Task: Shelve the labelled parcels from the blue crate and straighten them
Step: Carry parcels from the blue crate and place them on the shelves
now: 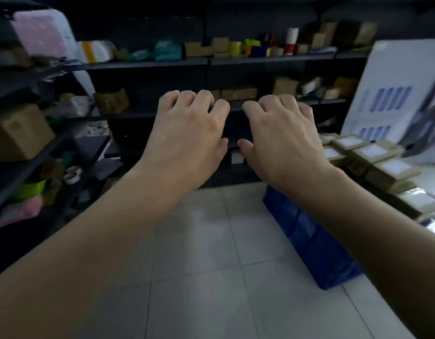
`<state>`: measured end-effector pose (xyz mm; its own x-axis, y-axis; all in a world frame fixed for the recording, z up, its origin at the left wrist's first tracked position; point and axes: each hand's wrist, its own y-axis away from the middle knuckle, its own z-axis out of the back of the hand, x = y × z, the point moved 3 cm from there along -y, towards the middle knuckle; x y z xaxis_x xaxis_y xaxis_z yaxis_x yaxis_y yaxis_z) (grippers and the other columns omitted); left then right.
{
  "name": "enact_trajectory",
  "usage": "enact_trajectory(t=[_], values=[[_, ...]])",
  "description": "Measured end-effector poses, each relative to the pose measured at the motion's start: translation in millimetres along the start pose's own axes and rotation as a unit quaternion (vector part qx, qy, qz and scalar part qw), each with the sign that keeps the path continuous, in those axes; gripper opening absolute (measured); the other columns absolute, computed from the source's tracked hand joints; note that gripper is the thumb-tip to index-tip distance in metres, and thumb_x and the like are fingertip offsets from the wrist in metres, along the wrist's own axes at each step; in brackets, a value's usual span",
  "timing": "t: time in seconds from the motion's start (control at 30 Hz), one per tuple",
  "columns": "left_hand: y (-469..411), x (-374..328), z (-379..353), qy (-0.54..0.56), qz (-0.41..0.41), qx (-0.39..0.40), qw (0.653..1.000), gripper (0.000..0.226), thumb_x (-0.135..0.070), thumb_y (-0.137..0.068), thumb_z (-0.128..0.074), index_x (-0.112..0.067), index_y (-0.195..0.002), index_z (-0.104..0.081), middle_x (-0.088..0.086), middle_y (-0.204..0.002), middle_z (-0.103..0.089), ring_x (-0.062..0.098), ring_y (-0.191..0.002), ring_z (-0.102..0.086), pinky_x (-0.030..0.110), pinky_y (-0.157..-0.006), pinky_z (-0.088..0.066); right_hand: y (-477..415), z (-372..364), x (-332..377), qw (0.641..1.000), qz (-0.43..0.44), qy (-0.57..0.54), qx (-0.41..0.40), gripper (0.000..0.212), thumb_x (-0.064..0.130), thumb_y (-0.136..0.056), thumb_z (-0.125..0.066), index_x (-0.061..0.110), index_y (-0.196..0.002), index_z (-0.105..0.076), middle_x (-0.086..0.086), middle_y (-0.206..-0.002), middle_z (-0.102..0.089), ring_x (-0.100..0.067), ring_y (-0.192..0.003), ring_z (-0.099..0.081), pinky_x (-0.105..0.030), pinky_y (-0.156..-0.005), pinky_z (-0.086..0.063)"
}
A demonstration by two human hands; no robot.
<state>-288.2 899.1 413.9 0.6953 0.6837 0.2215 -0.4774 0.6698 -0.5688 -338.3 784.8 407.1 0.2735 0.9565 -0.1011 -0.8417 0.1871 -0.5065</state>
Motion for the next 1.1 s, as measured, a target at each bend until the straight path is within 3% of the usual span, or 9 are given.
enact_trajectory(t=[0.37,0.5,0.63,0.93,1.1], values=[[-194.1,-93.5,-158.3,0.149,-0.142,-0.003,0.979,0.045,-0.035,-0.091,-0.054,-0.013,-0.130,-0.049,0.008,-0.128,-0.055,0.028,-0.120,-0.048,0.042,-0.102,-0.031,-71.7,-99.3,-182.3,0.969,-0.213,0.087,0.094,0.047,0.032,-0.090,-0.059,0.013,-0.132,-0.046,-0.013,-0.132,-0.049,-0.034,-0.126,-0.039,-0.045,-0.105,-0.029],[-263.9,-100.9,-209.7,0.193,-0.189,-0.015,0.963,0.040,-0.031,-0.092,-0.052,-0.011,-0.128,-0.052,0.009,-0.125,-0.057,0.028,-0.118,-0.050,0.041,-0.102,-0.032,-125.6,-136.6,-223.3,0.952,-0.269,0.111,0.098,0.038,0.024,-0.092,-0.056,0.013,-0.128,-0.049,-0.013,-0.129,-0.052,-0.034,-0.124,-0.042,-0.045,-0.104,-0.031],[-332.9,-108.3,-252.7,0.242,-0.228,-0.033,0.942,0.037,-0.026,-0.092,-0.053,-0.008,-0.125,-0.055,0.010,-0.123,-0.058,0.028,-0.118,-0.051,0.042,-0.102,-0.034,-173.1,-169.0,-263.1,0.939,-0.311,0.126,0.078,0.040,0.030,-0.091,-0.058,0.013,-0.127,-0.050,-0.014,-0.127,-0.054,-0.035,-0.122,-0.044,-0.046,-0.102,-0.032],[-445.0,-161.5,-375.6,0.387,-0.212,0.029,0.897,0.031,-0.022,-0.093,-0.054,-0.008,-0.120,-0.059,0.010,-0.118,-0.062,0.027,-0.110,-0.055,0.041,-0.097,-0.039,-204.8,-265.5,-379.5,0.905,-0.403,0.073,0.118,0.049,0.043,-0.094,-0.050,0.015,-0.133,-0.048,-0.012,-0.131,-0.053,-0.033,-0.123,-0.045,-0.047,-0.102,-0.033],[-493.7,-199.6,-461.9,0.375,-0.207,0.100,0.898,0.032,-0.023,-0.093,-0.053,-0.008,-0.121,-0.059,0.009,-0.121,-0.060,0.027,-0.111,-0.054,0.040,-0.096,-0.038,-223.4,-336.2,-444.9,0.892,-0.418,0.043,0.164,0.048,0.042,-0.095,-0.048,0.012,-0.133,-0.048,-0.013,-0.133,-0.051,-0.033,-0.126,-0.042,-0.046,-0.099,-0.037]])
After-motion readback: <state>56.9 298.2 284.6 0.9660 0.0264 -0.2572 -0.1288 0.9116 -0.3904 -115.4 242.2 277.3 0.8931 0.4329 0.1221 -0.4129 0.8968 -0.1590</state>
